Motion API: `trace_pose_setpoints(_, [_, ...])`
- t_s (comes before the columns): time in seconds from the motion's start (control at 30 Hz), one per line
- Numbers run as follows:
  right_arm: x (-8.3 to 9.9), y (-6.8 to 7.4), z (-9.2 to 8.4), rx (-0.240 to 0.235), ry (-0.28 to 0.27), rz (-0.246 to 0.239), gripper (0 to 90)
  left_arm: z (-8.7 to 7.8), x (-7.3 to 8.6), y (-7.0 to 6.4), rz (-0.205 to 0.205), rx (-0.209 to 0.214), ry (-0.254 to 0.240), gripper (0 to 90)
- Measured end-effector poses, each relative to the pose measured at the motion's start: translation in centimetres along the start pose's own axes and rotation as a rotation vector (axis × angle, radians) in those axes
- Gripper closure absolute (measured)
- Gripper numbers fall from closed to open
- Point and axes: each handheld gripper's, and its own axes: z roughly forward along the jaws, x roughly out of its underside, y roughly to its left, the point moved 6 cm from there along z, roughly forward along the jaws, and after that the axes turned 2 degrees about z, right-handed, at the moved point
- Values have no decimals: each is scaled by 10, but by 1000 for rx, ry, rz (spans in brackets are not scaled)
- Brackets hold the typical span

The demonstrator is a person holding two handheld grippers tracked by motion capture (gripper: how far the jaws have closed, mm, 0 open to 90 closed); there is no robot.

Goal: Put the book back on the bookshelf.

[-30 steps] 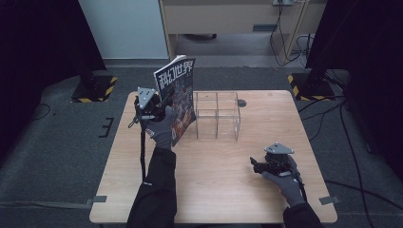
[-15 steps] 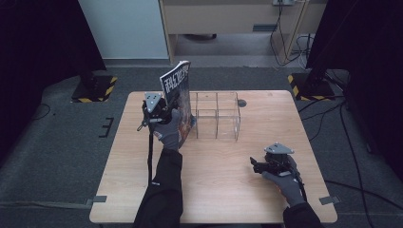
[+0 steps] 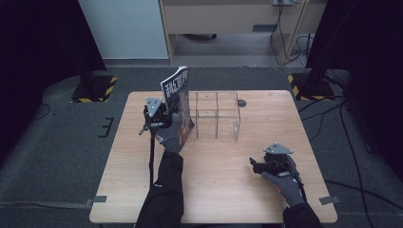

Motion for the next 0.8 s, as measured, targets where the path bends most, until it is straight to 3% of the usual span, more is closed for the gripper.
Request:
trace_pose_setpoints(0.27, [0, 1, -1, -1, -4, -2, 145, -1, 7, -5, -7, 24, -14, 813])
trace_pose_setpoints(0.37, [0, 1, 0, 1, -5, -2, 145, -2, 8, -4, 0, 10, -17, 813])
trace_pose_setpoints(0.8, [1, 4, 2, -2, 5, -11, 145, -13, 10, 17, -12, -18, 11, 813])
